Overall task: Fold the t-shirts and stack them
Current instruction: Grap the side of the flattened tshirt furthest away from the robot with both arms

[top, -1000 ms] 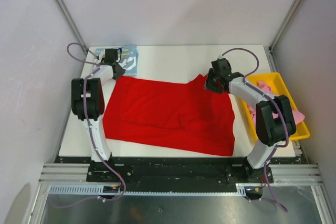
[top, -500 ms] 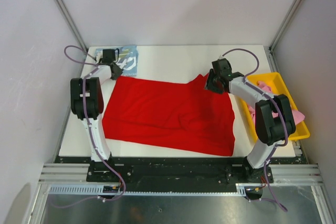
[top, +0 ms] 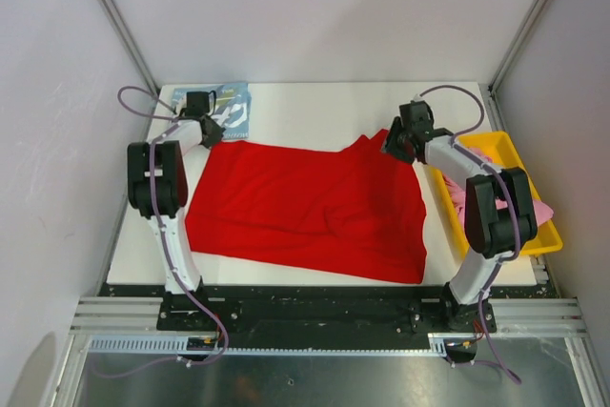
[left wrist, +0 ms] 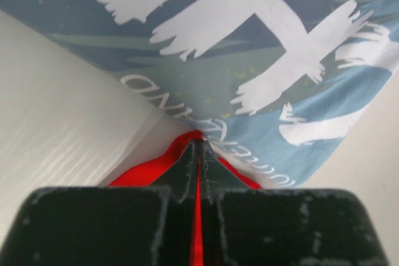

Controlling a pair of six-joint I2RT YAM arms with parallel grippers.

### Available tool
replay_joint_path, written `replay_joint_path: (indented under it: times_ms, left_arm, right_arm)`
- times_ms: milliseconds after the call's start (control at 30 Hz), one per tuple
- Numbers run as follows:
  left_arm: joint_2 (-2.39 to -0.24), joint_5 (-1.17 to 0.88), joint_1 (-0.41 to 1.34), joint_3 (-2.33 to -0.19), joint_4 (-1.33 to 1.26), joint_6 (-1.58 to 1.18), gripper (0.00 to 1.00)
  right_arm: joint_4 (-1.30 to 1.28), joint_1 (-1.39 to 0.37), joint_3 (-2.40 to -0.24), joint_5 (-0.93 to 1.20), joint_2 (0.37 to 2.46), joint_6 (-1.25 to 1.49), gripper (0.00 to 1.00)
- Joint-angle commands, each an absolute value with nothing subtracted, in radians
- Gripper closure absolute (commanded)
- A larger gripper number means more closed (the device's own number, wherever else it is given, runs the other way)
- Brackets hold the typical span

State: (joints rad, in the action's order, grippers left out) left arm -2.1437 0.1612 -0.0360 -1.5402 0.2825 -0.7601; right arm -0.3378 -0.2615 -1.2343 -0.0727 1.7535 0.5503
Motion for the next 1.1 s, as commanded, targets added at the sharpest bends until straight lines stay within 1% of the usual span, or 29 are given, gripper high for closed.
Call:
replay_joint_path:
  times_ms: [0, 267, 567, 833, 1067]
  left_arm:
    - [-2.047, 0.146, -0.043, -1.496, 0.279, -0.756, 1.00]
    - [-2.012, 0.119, -0.042, -1.458, 0.279, -0.721, 1.00]
    - [-2.000, 0.104, -0.041, -1.456, 0.278, -0.706, 1.00]
    - [-2.007, 0.093, -0.041, -1.466, 0.279, -0.709, 1.00]
    - [-2.014, 0.083, -0.041, -1.475, 0.279, -0.720, 1.00]
  right_arm:
    - [-0.223, -0.224, -1.299, -0.093, 1.803, 0.576, 0.49]
    - [-0.182, -0.190, -1.410, -0.129, 1.945, 0.568, 0.48]
    - [-0.236, -0.156, -1.578, -0.134, 2.113, 0.579, 0.50]
    - [-0.292, -0.155, -1.702, -0.125, 2.217, 0.553, 0.51]
    - [-0.317, -0.161, -1.754, -0.081, 2.281, 0.546, 0.51]
